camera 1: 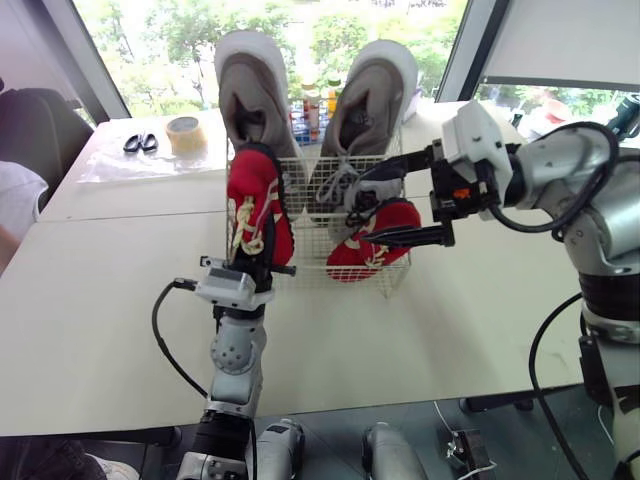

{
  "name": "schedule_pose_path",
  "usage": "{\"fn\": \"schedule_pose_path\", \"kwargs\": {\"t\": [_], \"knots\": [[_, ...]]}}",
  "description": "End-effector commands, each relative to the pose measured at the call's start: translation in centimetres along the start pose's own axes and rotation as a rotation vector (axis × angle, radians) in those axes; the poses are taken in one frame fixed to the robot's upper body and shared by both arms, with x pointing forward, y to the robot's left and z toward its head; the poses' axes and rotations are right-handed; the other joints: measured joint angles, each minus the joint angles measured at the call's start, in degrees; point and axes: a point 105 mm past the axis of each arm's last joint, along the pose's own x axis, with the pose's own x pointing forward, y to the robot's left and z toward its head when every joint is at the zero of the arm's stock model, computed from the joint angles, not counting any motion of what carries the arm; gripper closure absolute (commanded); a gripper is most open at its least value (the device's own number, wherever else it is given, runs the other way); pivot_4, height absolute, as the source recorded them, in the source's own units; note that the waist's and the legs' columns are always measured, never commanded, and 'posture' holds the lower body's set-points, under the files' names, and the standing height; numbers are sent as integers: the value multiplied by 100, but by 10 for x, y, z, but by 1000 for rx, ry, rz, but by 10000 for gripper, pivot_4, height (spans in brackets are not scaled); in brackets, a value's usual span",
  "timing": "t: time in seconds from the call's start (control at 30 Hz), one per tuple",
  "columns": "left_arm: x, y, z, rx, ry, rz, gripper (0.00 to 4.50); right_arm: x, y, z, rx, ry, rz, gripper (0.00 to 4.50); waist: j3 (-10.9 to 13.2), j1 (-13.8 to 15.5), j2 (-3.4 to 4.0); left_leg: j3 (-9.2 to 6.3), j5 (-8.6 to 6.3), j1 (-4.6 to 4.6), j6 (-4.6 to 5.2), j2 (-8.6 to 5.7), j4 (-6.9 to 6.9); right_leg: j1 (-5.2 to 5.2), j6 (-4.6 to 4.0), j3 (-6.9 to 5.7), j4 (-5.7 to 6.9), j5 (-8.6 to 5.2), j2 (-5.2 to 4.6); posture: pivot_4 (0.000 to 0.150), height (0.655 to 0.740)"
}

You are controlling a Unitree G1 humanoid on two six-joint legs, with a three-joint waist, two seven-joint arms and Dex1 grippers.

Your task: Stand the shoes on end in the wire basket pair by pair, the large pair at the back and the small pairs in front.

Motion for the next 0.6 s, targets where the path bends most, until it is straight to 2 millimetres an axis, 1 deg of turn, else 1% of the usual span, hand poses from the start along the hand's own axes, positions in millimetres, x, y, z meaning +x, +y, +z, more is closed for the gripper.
{"fn": "schedule_pose_path", "kwargs": {"t": [0.03,0.17,0.23,0.3,0.33,0.43,0.53,0.6], "knots": [[-11,-5,-3,-3,24,-19,39543,-2,1,6,-27,-6,-4,0,-2,-9,3,0,0,0,0,0,0,0,0,1,-1,0,0,1500,7400],[-18,-1,-7,9,65,-25,39543,-2,1,7,-26,-7,-5,0,-6,-10,10,1,0,0,1,0,-1,0,0,1,-3,0,0,1500,7400],[-23,0,-8,14,80,-36,29820,-1,1,6,-26,-6,-6,0,-8,-15,13,1,-1,1,1,1,-2,0,0,1,-4,0,0,1500,7400],[-27,2,-10,21,95,-38,21571,-1,1,6,-26,-9,-9,0,-8,-14,14,2,-1,2,2,1,-4,-1,0,2,-4,0,0,1500,7400],[-29,3,-11,26,104,-37,15705,0,1,6,-27,-10,-10,0,-8,-7,14,1,-1,2,2,1,-5,-2,0,2,-4,0,1,1500,7400],[-31,5,-14,25,125,-52,272,0,0,6,-30,-13,-14,0,-8,18,13,-1,-2,1,4,1,-3,0,-2,0,-2,1,0,1500,7400],[-31,10,-12,15,141,-67,272,0,-1,6,-37,-13,-18,0,-8,17,13,-3,-3,1,6,-1,1,4,-4,-2,-3,3,-1,1500,7400],[-31,14,-7,13,139,-93,272,0,-2,5,-42,-16,-19,0,-8,0,13,-3,-4,1,6,-1,-1,2,-4,-2,-2,3,-1,1500,7400]]}}
